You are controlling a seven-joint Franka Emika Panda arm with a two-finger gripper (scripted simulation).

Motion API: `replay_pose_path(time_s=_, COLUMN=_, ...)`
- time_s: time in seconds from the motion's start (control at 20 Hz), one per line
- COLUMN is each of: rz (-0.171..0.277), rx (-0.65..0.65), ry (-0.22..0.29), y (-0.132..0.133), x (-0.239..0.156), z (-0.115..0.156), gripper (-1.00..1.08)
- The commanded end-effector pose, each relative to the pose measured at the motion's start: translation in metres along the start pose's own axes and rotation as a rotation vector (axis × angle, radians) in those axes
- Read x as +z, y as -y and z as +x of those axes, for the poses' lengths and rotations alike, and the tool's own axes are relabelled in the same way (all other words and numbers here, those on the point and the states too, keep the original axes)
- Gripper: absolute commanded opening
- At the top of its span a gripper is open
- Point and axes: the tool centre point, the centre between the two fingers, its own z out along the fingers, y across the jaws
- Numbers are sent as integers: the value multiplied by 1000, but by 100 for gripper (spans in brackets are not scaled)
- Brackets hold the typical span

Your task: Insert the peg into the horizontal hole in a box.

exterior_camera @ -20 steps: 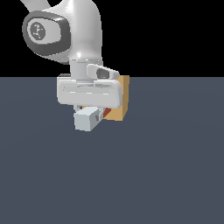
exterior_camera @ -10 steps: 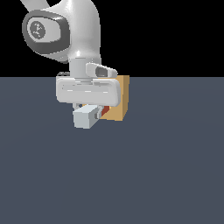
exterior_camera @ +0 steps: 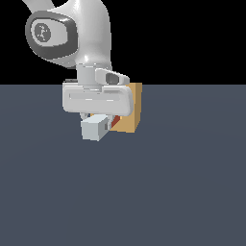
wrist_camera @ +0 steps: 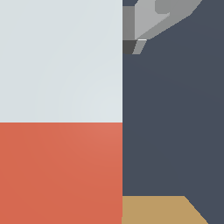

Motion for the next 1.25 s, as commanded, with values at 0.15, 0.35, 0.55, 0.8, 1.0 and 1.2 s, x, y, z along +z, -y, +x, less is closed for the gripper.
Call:
replay_pose_path(time_s=0.15, rz=-5, rx=-1, ry=-2, y=-1, x=-2, z=21, gripper=-100)
replay_pose_path(time_s=0.35, rz=-6, rx=-1, ry=-3, y=0, x=-3, z=50, gripper=-100)
replay_pose_path(time_s=0.55, rz=-7, rx=-1, ry=-3, y=0, x=-4, z=81, gripper=-100)
replay_pose_path(time_s=0.8, rz=-8, rx=-1, ry=-4, y=-1, x=-4, z=105, gripper=-100)
replay_pose_path(time_s=1.0, rz=-9, rx=-1, ry=-4, y=-2, x=-4, z=110, gripper=-100)
replay_pose_path(time_s=1.2, rz=-9, rx=-1, ry=-4, y=-3, x=-4, z=107, gripper=-100)
